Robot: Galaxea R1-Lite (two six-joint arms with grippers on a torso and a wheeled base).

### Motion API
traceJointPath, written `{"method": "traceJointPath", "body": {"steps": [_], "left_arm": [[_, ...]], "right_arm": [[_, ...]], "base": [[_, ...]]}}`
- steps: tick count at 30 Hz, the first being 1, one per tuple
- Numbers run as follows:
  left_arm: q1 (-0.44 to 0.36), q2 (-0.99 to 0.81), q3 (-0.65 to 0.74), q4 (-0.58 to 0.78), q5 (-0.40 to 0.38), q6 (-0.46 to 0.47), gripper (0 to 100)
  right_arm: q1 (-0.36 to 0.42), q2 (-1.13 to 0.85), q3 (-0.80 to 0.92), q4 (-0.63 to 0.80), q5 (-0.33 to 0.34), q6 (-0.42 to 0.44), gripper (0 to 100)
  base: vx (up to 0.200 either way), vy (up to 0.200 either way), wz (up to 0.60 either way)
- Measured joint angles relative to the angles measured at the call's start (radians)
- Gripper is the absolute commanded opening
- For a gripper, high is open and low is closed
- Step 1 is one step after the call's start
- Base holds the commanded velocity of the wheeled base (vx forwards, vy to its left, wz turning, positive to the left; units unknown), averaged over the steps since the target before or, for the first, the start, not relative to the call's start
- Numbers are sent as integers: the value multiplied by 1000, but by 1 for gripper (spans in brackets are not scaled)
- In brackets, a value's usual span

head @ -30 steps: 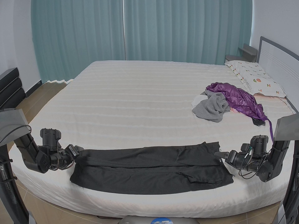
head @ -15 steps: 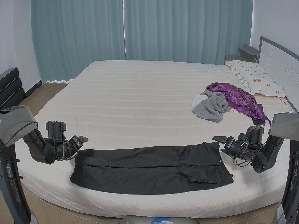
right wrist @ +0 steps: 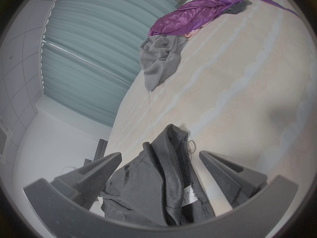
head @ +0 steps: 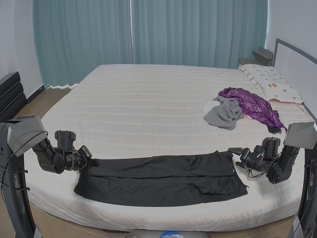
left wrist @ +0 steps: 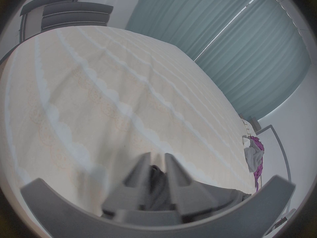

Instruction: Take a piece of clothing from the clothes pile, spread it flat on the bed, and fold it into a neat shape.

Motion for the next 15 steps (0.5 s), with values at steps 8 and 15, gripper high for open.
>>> {"method": "traceJointPath", "body": {"steps": [8,15], "left_arm": [[29,4,-15,-33,31,-69,0],[40,14,-22,-58,31,-84,0]], "right_arm": [[4,10,-18,0,-9,4,100],[14,26,-52,2,-32,14,100]], "base": [[0,0,0],[0,0,0]]}}
